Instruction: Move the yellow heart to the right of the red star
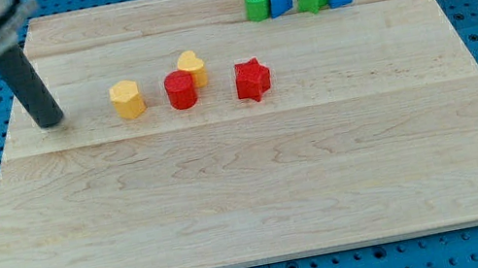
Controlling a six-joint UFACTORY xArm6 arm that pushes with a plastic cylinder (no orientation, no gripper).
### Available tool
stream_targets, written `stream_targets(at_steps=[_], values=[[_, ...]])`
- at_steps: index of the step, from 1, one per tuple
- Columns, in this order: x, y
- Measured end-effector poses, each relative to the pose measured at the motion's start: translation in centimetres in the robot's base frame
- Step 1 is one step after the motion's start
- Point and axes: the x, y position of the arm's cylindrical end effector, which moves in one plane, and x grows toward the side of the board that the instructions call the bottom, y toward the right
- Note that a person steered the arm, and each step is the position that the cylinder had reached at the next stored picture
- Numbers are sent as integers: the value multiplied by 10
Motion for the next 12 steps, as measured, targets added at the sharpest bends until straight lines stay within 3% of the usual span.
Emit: stream_targets(at_steps=[1, 2, 4, 6, 10, 12], values=[[-37, 57], [-43, 118], [-39, 127], [-41, 180], [-31, 166], [-2, 163]])
